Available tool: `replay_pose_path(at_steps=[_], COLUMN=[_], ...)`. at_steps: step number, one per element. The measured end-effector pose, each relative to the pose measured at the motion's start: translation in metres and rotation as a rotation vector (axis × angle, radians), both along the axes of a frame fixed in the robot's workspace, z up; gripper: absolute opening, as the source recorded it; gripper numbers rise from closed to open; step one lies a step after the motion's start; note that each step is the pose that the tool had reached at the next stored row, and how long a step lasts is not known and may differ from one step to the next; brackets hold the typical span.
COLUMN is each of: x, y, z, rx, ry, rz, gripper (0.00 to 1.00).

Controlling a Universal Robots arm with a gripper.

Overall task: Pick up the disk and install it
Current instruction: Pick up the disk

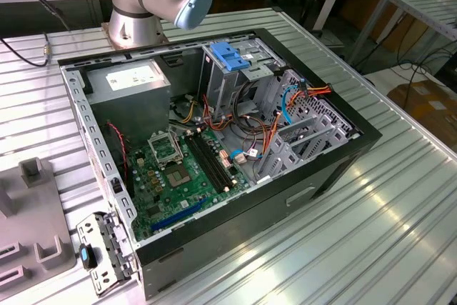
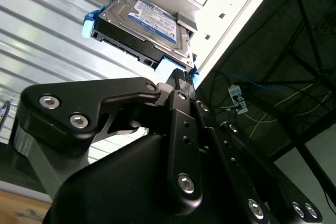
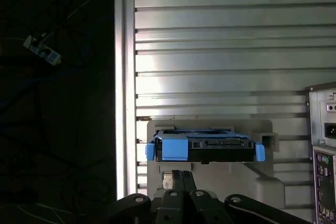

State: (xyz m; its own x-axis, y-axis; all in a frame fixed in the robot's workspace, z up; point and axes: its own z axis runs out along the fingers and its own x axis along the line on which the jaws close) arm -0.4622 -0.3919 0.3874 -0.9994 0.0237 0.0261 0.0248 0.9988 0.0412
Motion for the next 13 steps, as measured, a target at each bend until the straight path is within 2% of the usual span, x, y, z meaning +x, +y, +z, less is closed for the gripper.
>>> replay_pose_path(at_steps=[13], x=[0.0], y=[0.0], z=[0.0], rx=[0.0], ry=[0.0], rz=[0.042], gripper=[0.11])
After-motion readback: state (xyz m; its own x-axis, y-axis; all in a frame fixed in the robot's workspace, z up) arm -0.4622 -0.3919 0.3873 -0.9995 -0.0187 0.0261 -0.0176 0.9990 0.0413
